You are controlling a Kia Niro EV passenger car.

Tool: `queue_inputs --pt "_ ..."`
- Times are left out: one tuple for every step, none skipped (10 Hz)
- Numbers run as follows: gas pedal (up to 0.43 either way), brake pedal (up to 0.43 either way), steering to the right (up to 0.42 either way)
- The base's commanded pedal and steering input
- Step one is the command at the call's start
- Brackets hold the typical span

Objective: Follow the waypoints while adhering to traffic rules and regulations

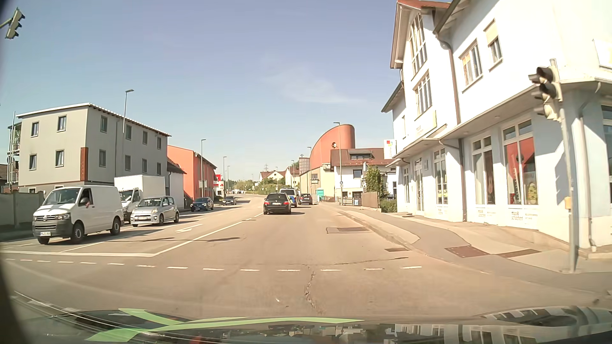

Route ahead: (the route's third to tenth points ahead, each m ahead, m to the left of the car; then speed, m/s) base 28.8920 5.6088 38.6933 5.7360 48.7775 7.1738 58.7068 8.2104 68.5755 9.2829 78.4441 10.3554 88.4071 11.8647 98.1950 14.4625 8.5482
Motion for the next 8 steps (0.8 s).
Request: queue_inputs --pt "0.098 0.0 -0.016" --pt "0.098 0.0 -0.016" --pt "0.098 0.0 -0.016" --pt "0.098 0.0 -0.016" --pt "0.098 0.0 -0.016" --pt "0.098 0.0 -0.016" --pt "0.098 0.0 -0.016" --pt "0.098 0.0 -0.016"
